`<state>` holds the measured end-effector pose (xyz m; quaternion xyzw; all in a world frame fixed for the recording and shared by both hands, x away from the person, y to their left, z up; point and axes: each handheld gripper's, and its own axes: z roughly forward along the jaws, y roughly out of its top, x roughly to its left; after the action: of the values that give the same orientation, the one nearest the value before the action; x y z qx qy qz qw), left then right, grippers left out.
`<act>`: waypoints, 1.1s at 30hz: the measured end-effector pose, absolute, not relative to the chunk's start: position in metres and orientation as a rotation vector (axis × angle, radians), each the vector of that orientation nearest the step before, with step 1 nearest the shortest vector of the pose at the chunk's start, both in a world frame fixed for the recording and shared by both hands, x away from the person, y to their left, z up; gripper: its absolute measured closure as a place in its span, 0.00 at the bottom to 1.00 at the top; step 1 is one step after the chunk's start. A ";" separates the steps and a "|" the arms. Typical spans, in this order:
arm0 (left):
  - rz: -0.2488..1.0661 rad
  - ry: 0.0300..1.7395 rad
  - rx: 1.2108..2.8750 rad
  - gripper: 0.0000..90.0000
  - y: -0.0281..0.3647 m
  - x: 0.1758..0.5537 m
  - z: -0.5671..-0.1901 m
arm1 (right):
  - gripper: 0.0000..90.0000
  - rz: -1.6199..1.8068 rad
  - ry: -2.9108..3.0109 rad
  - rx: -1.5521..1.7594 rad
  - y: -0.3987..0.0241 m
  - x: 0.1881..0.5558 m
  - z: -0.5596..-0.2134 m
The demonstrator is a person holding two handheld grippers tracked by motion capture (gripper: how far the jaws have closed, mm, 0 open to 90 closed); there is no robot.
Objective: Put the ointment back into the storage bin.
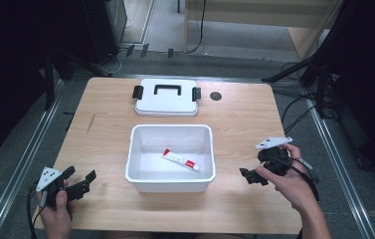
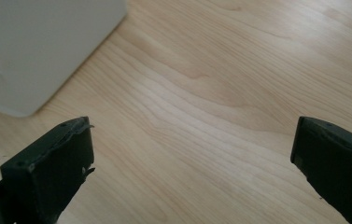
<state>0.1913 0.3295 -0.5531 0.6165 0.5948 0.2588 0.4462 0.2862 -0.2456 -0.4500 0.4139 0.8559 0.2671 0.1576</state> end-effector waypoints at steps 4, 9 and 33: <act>0.642 1.473 1.527 0.18 0.330 0.191 -0.553 | 0.00 0.836 2.350 1.241 -0.268 0.276 -0.464; 0.645 1.473 1.526 0.18 0.329 0.191 -0.553 | 0.00 0.888 2.265 1.284 -0.287 0.266 -0.478; 0.659 1.470 1.532 0.18 0.328 0.190 -0.553 | 0.00 1.058 1.923 1.441 -0.353 0.226 -0.536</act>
<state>0.1904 0.3279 -0.5528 0.6176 0.5928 0.2659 0.4431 0.2256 -0.3529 -0.5356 0.5307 0.7081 0.3897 0.2550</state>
